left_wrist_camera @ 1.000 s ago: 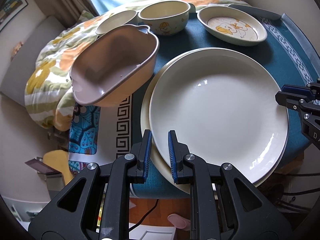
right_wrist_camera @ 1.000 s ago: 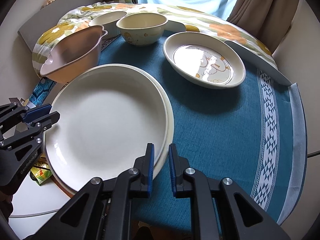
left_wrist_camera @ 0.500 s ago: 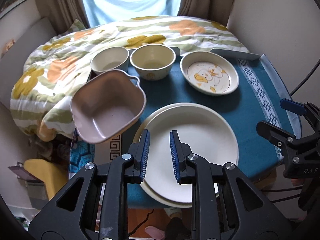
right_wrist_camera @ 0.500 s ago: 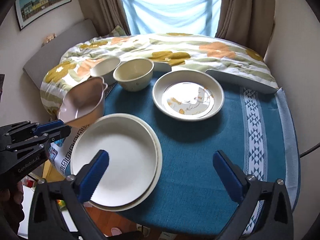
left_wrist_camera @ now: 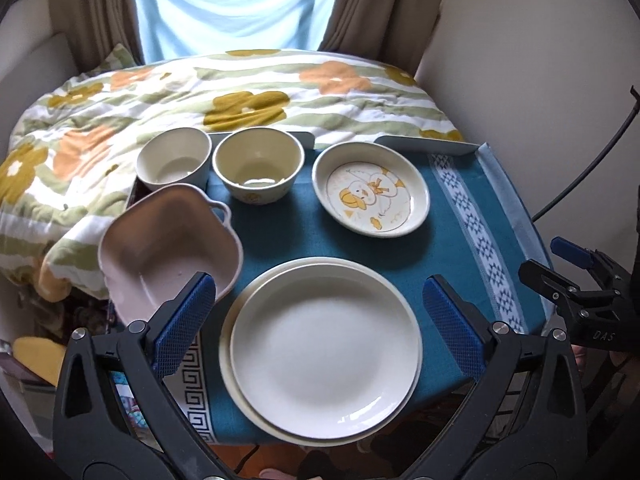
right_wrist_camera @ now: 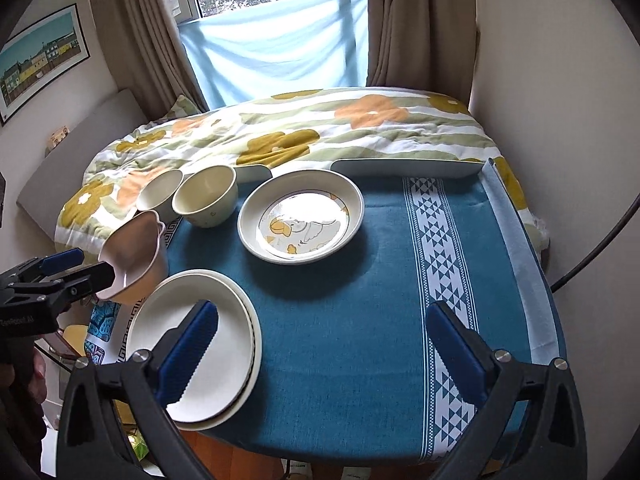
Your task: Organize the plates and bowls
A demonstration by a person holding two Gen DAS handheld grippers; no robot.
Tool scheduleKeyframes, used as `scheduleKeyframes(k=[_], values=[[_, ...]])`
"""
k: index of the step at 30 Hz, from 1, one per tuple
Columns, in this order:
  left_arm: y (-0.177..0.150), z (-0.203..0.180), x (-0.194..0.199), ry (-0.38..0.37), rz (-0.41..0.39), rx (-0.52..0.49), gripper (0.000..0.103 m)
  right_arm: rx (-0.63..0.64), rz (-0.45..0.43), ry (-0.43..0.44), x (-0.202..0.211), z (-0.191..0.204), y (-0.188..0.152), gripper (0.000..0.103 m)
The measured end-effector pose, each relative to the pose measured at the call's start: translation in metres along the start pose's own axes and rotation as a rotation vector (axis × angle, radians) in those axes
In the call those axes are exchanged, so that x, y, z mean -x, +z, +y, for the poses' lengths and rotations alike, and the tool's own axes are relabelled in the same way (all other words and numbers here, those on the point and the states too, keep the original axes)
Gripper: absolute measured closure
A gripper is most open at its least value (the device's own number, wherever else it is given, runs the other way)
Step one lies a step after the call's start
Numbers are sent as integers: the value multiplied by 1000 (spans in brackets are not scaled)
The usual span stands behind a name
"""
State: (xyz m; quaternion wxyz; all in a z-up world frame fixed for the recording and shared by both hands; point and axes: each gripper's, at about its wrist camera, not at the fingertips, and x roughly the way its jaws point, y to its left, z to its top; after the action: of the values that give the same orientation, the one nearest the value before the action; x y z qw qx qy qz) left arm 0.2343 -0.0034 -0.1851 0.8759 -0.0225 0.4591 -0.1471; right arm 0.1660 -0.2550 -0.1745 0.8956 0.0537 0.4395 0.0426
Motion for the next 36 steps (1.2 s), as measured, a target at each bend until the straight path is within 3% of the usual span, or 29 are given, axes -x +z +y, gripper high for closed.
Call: scheduleKeyframes(k=[7,12,16,19,25,26,30,36], values=[[19,-2,-18,-41,5,120,0,74,47,18,-19,-24,36,0],[35,-6,-52,89,50,221,0,151,51,78,-47,-43,68,0],[51,-16,-77,172,32,275,0,223,125,160,-90,-60,95,0],[61,-17,-106,248,68,309,0,262,170,235,-122,-69,110,0],[60,-3,-160,142,125,456,1,319,267,363,-188,-74,125,3],[57,-1,-167,117,133,476,7,326,283,382,-198,-74,125,5],[50,2,-194,95,184,510,46,344,347,439,-228,-71,119,37],[41,0,-212,73,211,526,69,341,394,496,-248,-71,114,62]])
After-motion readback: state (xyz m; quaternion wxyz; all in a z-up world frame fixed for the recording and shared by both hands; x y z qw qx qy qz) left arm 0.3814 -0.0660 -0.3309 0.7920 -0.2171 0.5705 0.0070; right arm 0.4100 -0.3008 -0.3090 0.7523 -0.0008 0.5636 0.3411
